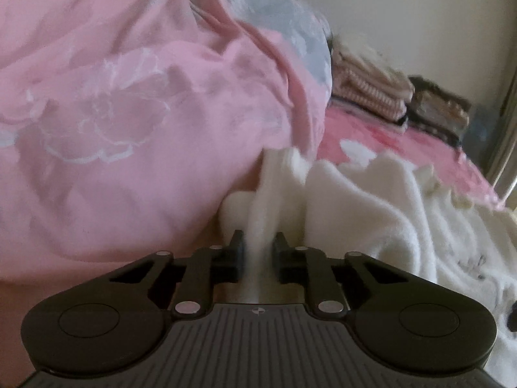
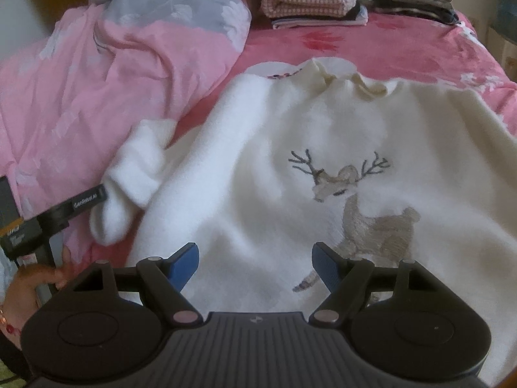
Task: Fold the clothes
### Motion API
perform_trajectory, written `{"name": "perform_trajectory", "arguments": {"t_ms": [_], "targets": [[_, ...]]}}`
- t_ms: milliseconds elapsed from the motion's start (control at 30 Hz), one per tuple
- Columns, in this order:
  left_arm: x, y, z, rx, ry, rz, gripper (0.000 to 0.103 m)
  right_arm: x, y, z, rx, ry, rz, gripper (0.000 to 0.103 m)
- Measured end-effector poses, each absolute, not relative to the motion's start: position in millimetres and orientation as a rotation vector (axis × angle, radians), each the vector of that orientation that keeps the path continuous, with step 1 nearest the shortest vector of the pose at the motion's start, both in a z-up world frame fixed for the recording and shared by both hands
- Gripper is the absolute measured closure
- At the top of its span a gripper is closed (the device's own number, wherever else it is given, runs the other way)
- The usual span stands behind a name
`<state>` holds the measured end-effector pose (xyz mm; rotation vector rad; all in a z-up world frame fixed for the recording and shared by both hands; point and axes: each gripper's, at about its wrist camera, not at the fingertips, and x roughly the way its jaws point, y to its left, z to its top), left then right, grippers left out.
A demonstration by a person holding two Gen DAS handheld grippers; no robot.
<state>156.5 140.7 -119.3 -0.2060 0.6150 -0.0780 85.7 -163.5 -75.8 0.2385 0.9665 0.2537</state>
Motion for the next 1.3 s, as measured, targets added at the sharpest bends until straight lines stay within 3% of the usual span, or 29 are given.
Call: {"name": "perform_trajectory", "arguments": {"t_ms": [267,433,833,1000,1033,1300], "targets": [[86,123,-80,-0.152,0.323,-0.21,0.089,88,-164,-50,0.353,0.853,0.362,0.024],[61,91,-83,-0.014,0.303,-0.302,0.089,90,-152,-24,0.401,0.765,0.525,0.022],[30,55,-109,0.357,0.237,-0.335,0.089,126,-133,-73,0.603,1.052,0.524,0.02],[16,44,-121,0.495,0.196,-0.36,0.088,127,-138,-82,0.62,1.053,0.491,0.021],[15,43,-122,0.507,0.194,-0.363,0.089,127,-140,-83,0.623,1.049,0.48,0.022],[21,46,-122,0.468,0.23,-0.358,0.085,121,-152,-88,0.656,1.024,0.486,0.064]]}}
